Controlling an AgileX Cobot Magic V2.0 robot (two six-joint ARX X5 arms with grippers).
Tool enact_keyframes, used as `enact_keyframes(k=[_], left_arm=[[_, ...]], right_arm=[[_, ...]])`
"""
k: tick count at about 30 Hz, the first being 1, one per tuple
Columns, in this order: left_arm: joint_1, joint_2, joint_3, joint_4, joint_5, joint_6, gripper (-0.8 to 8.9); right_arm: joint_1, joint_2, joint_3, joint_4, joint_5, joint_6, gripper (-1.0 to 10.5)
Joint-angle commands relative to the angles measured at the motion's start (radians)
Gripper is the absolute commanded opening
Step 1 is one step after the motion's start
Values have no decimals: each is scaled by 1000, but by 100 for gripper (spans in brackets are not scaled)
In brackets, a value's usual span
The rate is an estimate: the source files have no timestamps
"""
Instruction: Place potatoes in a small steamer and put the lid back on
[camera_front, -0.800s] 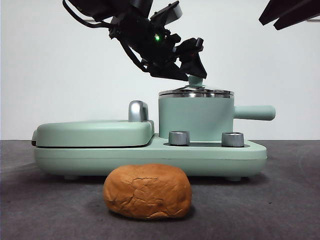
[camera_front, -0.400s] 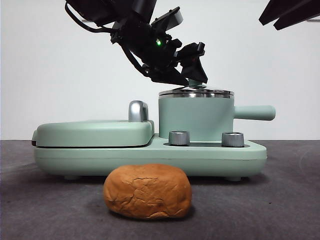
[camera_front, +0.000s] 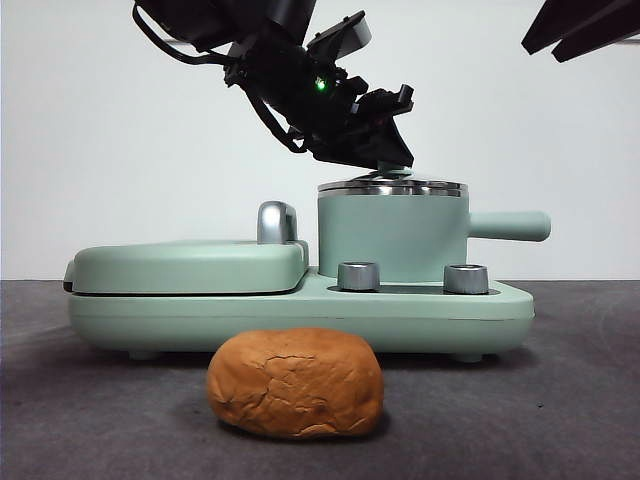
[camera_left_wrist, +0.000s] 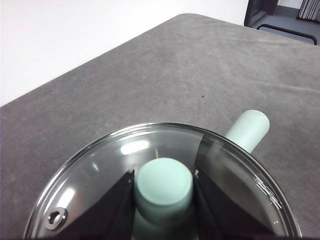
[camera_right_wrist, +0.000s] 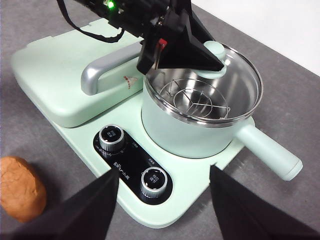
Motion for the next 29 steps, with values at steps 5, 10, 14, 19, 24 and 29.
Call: enact_keyframes(k=[5,10,14,19,24,29], left_arm=[[-9,-5,27,10,-1,40,6],[-9,-46,27,-14,-1,13,6],[-8,-84,27,-27,-1,12,6],[6,-135,27,-81,-1,-26,7],[31,-190,26,-199,0,-67,8],[54,-246,24,-294,-1,-91,10]], right_arm=[[5,4,15,9,3,18,286],[5,4,15,9,3,18,286],[5,4,15,9,2,18,286],[5,4,15,8,-5,18,286],[8,3,15,-5,-4,17,286],[47,5,15,-42,-2,-34,287]])
